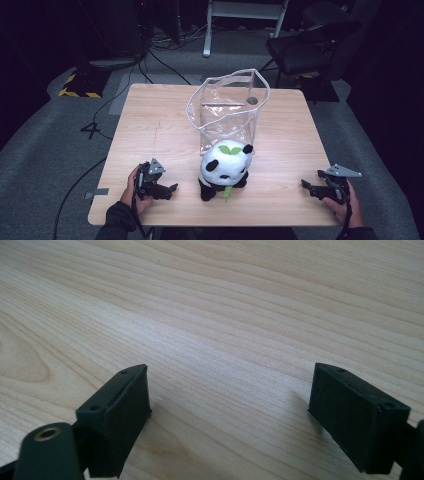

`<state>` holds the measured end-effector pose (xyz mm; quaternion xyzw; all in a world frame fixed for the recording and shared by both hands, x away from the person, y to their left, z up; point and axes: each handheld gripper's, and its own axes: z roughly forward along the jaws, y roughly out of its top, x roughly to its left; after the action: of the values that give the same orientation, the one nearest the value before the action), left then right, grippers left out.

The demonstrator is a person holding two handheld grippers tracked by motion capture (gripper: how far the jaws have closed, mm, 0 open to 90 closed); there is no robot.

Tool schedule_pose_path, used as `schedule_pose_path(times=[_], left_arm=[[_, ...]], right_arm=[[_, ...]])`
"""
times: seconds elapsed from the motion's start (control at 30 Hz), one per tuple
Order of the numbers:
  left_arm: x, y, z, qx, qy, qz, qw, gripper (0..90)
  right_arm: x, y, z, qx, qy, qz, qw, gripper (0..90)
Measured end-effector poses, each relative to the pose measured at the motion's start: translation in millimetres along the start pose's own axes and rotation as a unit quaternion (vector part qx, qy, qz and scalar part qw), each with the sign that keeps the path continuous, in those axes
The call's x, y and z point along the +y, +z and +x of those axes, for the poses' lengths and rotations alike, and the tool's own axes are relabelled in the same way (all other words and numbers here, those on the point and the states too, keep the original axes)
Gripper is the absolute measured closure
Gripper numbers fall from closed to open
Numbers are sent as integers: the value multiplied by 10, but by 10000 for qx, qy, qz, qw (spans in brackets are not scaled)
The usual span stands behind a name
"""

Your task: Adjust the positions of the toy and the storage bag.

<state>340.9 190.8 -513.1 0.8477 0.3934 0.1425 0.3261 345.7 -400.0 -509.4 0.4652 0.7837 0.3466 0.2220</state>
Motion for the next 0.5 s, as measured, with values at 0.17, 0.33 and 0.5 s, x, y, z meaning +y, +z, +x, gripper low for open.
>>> schedule_pose_path(times=[0.17,0.33,0.5], left_arm=[[-12,-15,2,3,22,21,10000,6],[-35,-33,-1,-27,73,5,10000,6],[-51,-56,-23,-54,63,16,10000,29]], right_arm=[[1,1,-2,11,15,10,10000,166],[2,2,-3,12,21,9,10000,165],[4,3,-1,7,13,14,10000,165]])
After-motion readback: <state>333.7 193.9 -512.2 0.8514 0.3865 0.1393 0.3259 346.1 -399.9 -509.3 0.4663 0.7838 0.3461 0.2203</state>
